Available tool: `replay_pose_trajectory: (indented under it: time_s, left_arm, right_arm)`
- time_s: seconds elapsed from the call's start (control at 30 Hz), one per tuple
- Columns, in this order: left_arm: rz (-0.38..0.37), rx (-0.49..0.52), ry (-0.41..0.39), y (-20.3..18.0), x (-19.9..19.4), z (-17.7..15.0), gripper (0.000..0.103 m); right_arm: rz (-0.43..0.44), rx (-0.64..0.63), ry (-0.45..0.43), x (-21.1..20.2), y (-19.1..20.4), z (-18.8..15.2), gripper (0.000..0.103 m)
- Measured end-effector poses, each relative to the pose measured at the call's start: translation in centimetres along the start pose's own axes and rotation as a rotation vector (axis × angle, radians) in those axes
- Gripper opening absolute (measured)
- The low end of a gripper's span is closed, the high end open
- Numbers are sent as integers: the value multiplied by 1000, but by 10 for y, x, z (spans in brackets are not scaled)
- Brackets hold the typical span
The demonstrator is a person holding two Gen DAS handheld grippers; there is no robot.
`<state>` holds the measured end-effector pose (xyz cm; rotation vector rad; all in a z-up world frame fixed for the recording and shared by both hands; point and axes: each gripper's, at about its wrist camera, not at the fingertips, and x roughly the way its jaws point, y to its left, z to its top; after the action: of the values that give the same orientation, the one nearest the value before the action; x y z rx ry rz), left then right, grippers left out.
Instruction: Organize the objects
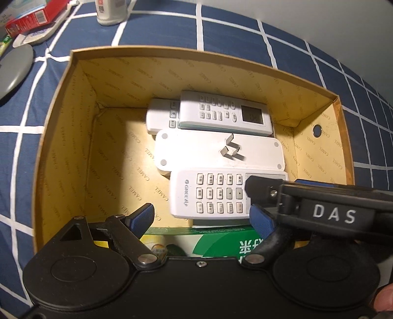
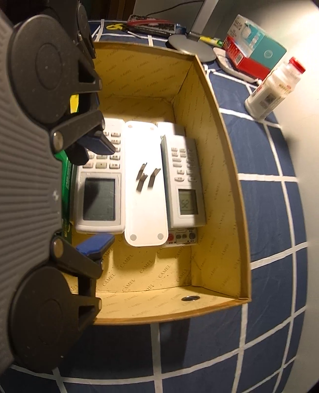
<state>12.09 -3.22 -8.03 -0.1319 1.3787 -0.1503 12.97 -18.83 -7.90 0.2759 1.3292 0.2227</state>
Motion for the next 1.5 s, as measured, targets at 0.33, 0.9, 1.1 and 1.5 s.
replay_pose_trajectory:
  time_s: [0.33,0.9,1.1,1.5]
  left_arm:
    - [39,23,-60,-3,-41,-18,87]
    - [89,18,-155,7,-102,-46,93]
    - [107,18,-177,11,-116,-52,98]
    - [132,40,-178,13,-125,-62,103]
  right_arm:
    - [5,-31,-86,-46,8,-12,70]
    - [-39,-34,-157,-114,1,-42,74]
    - [-70,-49,-147,-122,1,-53,82]
    - [-93,-55,-143,-132,2,-71,102]
